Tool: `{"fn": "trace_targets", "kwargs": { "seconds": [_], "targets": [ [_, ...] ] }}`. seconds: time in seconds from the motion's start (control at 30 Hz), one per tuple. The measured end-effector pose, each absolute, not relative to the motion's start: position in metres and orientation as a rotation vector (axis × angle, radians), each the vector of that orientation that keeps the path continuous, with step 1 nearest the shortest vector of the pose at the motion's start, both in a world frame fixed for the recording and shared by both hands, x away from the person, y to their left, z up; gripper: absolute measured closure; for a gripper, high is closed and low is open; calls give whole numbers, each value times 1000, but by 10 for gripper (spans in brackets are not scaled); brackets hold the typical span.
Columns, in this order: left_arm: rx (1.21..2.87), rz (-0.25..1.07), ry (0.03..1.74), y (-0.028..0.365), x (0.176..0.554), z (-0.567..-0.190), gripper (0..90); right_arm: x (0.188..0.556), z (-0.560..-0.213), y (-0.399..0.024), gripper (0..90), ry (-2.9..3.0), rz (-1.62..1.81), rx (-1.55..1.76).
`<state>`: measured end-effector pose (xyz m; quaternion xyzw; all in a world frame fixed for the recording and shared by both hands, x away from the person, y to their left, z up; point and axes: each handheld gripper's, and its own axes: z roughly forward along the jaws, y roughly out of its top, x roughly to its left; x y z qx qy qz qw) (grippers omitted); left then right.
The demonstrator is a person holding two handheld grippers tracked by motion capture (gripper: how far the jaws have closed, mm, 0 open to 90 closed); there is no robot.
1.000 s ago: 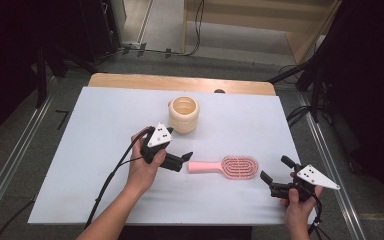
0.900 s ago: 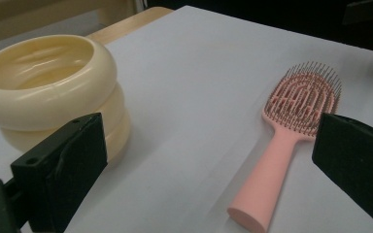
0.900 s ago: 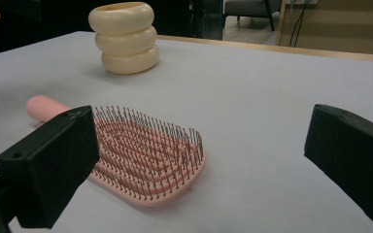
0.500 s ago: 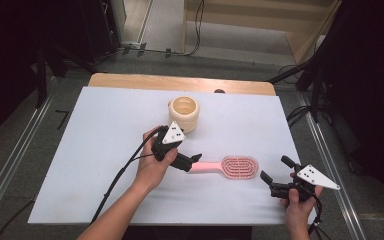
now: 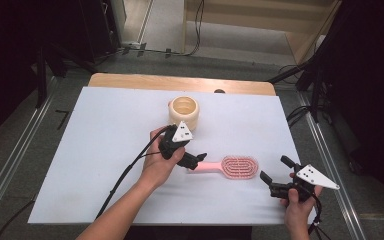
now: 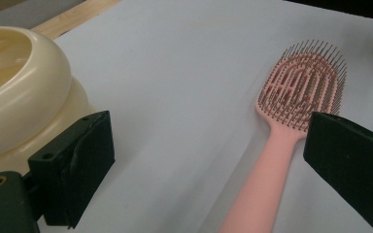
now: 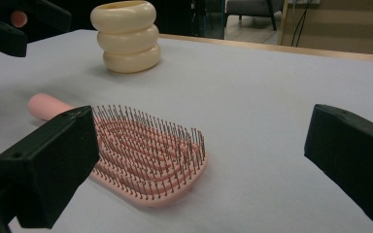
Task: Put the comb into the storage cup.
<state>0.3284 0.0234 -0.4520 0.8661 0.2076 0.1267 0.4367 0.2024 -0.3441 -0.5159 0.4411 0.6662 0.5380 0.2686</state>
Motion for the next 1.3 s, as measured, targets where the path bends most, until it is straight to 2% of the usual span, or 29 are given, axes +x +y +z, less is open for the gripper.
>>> {"fn": "trace_targets", "kwargs": {
  "seconds": [0.93, 1.3],
  "targets": [
    [2421, 259, 401, -24, 341, -465, 55, 203, -516, -344, 0, 1800, 1453, 1189],
    [2587, 210, 300, -38, 342, -471, 83, 203, -516, -345, 0, 1803, 1456, 1188]
  ]
}}
